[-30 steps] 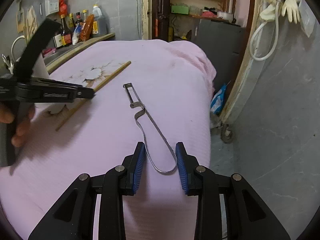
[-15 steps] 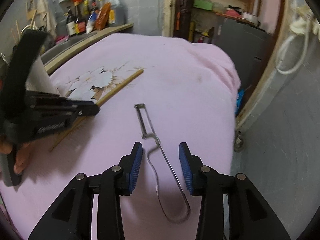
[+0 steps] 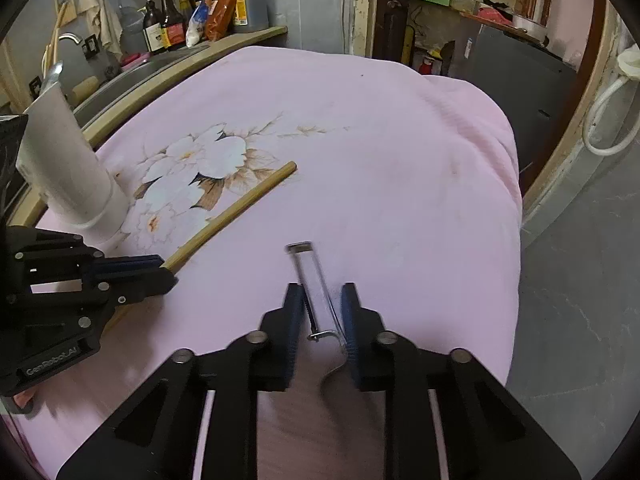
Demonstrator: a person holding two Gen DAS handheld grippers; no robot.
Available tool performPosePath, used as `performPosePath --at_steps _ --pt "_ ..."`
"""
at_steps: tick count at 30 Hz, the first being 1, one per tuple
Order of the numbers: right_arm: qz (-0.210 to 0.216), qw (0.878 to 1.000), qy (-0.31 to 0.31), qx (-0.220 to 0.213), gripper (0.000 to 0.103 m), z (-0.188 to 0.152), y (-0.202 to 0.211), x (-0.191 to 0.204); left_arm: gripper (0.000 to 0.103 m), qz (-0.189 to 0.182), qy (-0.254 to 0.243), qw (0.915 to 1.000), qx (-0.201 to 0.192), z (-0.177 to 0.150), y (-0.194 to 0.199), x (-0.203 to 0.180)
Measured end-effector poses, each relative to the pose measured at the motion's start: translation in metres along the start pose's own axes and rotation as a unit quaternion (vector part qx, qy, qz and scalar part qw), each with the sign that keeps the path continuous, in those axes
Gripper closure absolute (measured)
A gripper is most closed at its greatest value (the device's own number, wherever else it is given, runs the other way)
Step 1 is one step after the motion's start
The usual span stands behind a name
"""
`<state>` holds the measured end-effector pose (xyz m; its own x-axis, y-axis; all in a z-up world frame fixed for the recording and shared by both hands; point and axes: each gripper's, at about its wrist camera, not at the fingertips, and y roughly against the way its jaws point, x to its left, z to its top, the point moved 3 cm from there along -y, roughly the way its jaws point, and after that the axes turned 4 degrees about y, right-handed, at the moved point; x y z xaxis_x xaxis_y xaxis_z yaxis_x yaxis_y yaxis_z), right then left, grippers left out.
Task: Organize utensils
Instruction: 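Lift the peeler and chopstick off the cloth with both tools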
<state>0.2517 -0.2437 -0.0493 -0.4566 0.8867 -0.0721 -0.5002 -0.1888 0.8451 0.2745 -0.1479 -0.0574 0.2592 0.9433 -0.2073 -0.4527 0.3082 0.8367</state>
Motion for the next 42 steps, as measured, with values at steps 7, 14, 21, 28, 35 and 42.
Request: performPosePath --at_steps 7,14,21,28,35,42 --pt "-0.008 0.997 -0.020 -0.080 0.093 -0.020 0.034 0.016 0.099 -0.049 0.023 0.9984 -0.017 -0.019 0.024 0.004" --pt "-0.030 0.974 -0.045 -0.218 0.093 -0.043 0.086 0.037 0.099 -0.071 0.019 0.9896 -0.124 -0.028 0.067 0.004" --pt "-0.056 0.938 -0.057 -0.338 0.093 -0.051 0.126 0.052 0.099 -0.116 0.018 0.9624 -0.245 -0.036 0.115 0.004" --pt "-0.061 0.902 -0.060 -0.422 0.093 -0.036 0.164 0.066 0.099 -0.128 0.001 0.9210 -0.368 -0.042 0.162 -0.002" --pt "-0.047 0.867 -0.062 -0.492 0.093 -0.013 0.195 0.078 0.099 -0.118 0.012 0.8805 -0.459 -0.036 0.205 0.013" --pt "-0.013 0.836 -0.065 -0.545 0.093 0.024 0.207 0.095 0.099 -0.094 0.024 0.8561 -0.508 -0.020 0.235 0.047"
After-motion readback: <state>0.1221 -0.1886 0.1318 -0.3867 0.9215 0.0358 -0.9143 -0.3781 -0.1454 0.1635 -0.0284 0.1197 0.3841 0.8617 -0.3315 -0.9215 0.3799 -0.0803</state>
